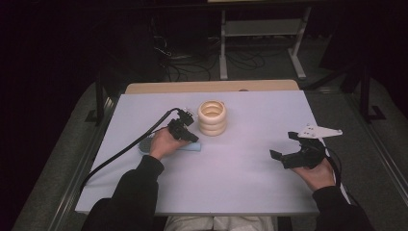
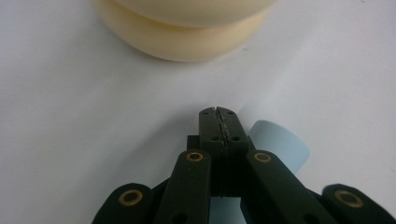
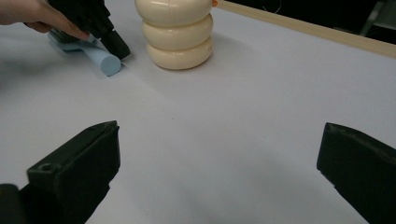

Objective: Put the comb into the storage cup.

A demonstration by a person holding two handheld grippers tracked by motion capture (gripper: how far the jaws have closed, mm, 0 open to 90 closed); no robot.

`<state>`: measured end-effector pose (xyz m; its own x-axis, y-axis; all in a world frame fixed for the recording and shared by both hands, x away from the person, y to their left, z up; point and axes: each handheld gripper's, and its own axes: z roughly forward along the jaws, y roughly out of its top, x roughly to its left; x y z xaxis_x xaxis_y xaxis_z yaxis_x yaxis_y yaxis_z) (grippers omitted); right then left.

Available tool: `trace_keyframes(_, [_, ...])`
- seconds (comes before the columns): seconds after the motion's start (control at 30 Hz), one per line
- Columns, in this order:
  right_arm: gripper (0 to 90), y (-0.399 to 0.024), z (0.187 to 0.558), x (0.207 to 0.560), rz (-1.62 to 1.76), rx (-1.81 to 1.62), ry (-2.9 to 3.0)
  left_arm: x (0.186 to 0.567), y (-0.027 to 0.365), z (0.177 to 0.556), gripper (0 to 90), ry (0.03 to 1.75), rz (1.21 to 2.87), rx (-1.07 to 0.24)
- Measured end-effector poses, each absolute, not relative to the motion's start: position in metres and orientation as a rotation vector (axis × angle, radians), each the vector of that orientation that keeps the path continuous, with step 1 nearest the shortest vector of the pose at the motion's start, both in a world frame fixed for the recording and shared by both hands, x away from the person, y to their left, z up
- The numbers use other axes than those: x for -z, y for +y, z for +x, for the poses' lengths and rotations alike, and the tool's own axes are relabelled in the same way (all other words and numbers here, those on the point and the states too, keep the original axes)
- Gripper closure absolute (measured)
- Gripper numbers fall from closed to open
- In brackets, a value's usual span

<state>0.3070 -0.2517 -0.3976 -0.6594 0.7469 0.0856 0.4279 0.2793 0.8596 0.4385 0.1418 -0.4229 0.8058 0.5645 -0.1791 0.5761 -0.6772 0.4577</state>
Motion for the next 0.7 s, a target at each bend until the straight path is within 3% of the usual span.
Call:
trace_keyframes(0.53, [0.0,-0.251,0.307,0.398,1.068,-1.298,2.232,0.425,0.128,0.397,90.0,0.722,2.579,0.087])
trace_keyframes(0.7, [0.0,-0.252,0.306,0.399,1.069,-1.296,2.234,0.424,0.13,0.385,90.0,0.691,2.629,0.043])
